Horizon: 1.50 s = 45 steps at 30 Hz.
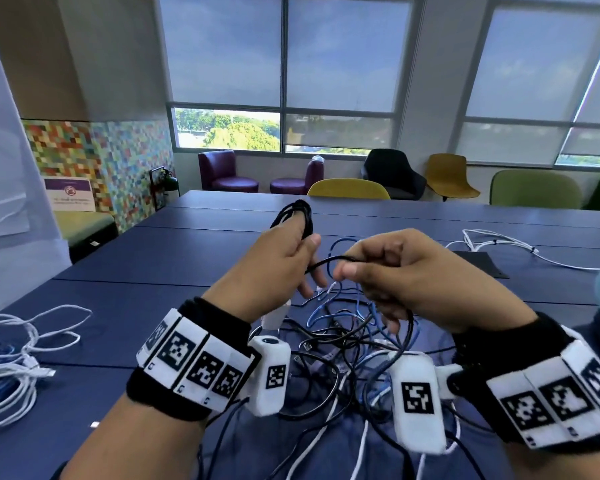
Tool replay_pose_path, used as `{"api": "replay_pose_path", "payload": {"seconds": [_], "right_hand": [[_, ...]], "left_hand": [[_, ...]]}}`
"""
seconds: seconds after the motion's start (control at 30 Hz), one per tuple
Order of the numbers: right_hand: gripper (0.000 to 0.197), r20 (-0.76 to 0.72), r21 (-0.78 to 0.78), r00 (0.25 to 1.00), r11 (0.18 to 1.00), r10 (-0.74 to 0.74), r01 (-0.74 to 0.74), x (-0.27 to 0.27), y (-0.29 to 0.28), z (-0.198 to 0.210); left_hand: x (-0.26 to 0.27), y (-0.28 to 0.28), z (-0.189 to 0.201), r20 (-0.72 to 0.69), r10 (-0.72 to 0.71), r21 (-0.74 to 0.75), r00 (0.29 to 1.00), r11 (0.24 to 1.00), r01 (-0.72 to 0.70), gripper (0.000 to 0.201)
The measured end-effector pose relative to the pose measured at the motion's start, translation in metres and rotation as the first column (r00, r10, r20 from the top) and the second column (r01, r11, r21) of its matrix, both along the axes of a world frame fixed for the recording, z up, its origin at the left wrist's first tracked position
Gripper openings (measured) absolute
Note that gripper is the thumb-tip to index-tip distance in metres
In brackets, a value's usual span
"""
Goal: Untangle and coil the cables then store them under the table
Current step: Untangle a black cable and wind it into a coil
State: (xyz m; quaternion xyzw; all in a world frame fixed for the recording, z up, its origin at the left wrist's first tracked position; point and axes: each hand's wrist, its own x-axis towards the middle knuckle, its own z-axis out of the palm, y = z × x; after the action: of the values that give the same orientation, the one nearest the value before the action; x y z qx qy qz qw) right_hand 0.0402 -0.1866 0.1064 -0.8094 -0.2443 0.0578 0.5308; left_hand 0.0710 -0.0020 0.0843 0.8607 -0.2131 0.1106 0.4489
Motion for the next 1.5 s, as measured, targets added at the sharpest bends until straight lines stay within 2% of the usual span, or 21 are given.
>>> {"api": "replay_pose_path", "payload": {"seconds": [0.1,0.2,0.37,0.47,0.53,0.6,0.7,0.77,0.83,0.9,0.97,1.03,1.1,1.17,1.27,1.37,1.43,1.47,1.5], "right_hand": [[0.02,0.009,0.142,1.0,0.99,-0.014,0.013,0.001,-0.005,0.002],[0.024,0.017,0.218,0.998,0.974,-0.06,0.055,0.001,-0.006,0.004],[0.031,-0.081,0.408,0.993,0.906,-0.09,0.115,-0.002,-0.012,0.013],[0.025,-0.154,0.532,0.988,0.842,-0.004,0.086,-0.001,-0.018,0.015],[0.02,-0.148,0.556,0.989,0.827,0.0,0.083,0.002,-0.021,0.013],[0.02,-0.071,0.492,0.993,0.863,-0.097,0.119,0.008,-0.026,0.01],[0.022,0.103,0.362,0.951,0.901,-0.292,0.238,0.016,-0.03,0.004],[0.02,0.211,0.331,0.916,0.907,-0.341,0.262,0.021,-0.028,0.0],[0.019,0.374,0.244,0.852,0.925,-0.367,0.291,0.029,-0.023,-0.006],[0.02,0.523,0.156,0.753,0.913,-0.4,0.377,0.035,-0.018,-0.014],[0.019,0.571,0.168,0.685,0.881,-0.452,0.441,0.038,-0.012,-0.02],[0.013,0.526,0.253,0.688,0.864,-0.5,0.435,0.038,-0.006,-0.025],[0.008,0.41,0.354,0.774,0.866,-0.483,0.353,0.035,0.0,-0.027],[0.006,0.263,0.457,0.879,0.854,-0.398,0.25,0.031,0.006,-0.027],[0.02,-0.004,0.549,0.965,0.806,-0.263,0.222,0.024,0.013,-0.022],[0.039,-0.203,0.614,0.975,0.764,-0.09,0.199,0.019,0.012,-0.015],[0.057,-0.244,0.625,0.97,0.765,0.005,0.153,0.016,0.008,-0.012],[0.056,-0.233,0.611,0.972,0.782,0.029,0.123,0.015,0.007,-0.011],[0.046,-0.208,0.587,0.978,0.804,0.032,0.099,0.014,0.006,-0.011]], "left_hand": [[-0.005,-0.001,0.002,-0.042,-0.026,0.023,0.999,0.999,0.027,0.022],[-0.011,-0.002,0.005,-0.069,-0.068,0.006,0.995,0.998,0.068,0.024],[-0.018,-0.003,0.008,-0.093,-0.154,-0.04,0.984,0.988,0.151,0.051],[-0.022,-0.006,0.01,-0.228,-0.303,-0.194,0.925,0.946,0.261,0.062],[-0.022,-0.007,0.01,-0.292,-0.389,-0.289,0.874,0.907,0.307,0.049],[-0.022,-0.007,0.009,-0.29,-0.438,-0.356,0.851,0.875,0.329,0.029],[-0.023,-0.006,0.008,-0.298,-0.538,-0.543,0.788,0.775,0.324,0.032],[-0.024,-0.006,0.01,-0.308,-0.619,-0.675,0.722,0.677,0.292,0.036],[-0.024,-0.008,0.011,-0.319,-0.694,-0.77,0.645,0.587,0.251,0.04],[-0.025,-0.011,0.011,-0.308,-0.766,-0.834,0.565,0.502,0.227,0.041],[-0.024,-0.013,0.01,-0.283,-0.824,-0.879,0.491,0.428,0.211,0.04],[-0.023,-0.014,0.008,-0.24,-0.876,-0.91,0.418,0.353,0.216,0.039],[-0.022,-0.015,0.006,-0.197,-0.905,-0.929,0.377,0.296,0.224,0.038],[-0.021,-0.015,0.006,-0.172,-0.913,-0.937,0.369,0.267,0.224,0.038],[-0.02,-0.014,0.005,-0.145,-0.913,-0.942,0.381,0.246,0.231,0.039],[-0.017,-0.012,0.005,-0.138,-0.895,-0.943,0.424,0.25,0.219,0.039],[-0.014,-0.009,0.005,-0.133,-0.88,-0.946,0.456,0.25,0.207,0.038],[-0.013,-0.008,0.005,-0.133,-0.87,-0.947,0.475,0.252,0.197,0.038],[-0.012,-0.006,0.006,-0.138,-0.855,-0.948,0.499,0.26,0.183,0.038]]}}
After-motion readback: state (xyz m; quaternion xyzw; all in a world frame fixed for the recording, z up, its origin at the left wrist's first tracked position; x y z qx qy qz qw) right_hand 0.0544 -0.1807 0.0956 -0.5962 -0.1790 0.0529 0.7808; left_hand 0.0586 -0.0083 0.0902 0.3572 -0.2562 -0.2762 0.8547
